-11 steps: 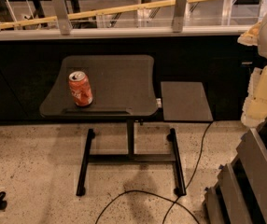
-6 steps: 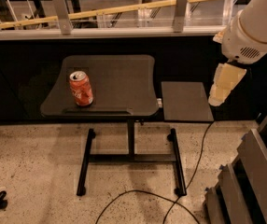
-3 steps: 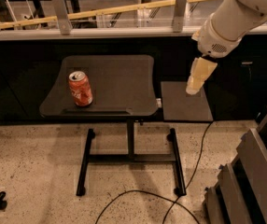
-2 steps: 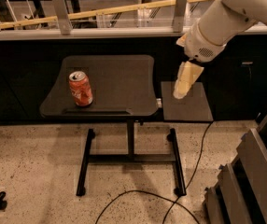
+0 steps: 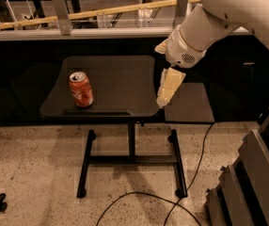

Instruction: Pick redbull can from middle drawer and place on counter

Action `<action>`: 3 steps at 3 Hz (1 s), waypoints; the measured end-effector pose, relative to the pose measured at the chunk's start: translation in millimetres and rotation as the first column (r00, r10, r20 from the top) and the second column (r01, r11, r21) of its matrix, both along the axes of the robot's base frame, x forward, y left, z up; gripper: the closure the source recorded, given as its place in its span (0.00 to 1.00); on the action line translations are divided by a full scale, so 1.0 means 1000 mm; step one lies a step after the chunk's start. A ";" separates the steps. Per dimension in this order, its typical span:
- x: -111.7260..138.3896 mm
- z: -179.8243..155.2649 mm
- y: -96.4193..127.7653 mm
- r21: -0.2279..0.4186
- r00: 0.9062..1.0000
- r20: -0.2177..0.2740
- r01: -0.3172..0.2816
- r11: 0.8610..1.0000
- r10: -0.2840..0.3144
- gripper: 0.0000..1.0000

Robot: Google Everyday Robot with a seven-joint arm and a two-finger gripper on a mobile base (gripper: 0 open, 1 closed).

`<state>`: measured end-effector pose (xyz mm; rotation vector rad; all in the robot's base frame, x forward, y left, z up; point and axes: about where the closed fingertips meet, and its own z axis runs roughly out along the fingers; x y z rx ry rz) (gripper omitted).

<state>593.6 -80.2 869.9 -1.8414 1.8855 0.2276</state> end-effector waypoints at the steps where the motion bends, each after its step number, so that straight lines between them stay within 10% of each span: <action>1: 0.007 -0.004 0.006 0.010 1.000 0.001 -0.005 1.000 0.005 0.00; 3: 0.037 -0.015 0.035 0.058 0.999 0.032 -0.042 0.997 0.040 0.00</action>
Offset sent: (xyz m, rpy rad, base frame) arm 0.0371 0.0307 -0.0099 0.0426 -0.0508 0.0388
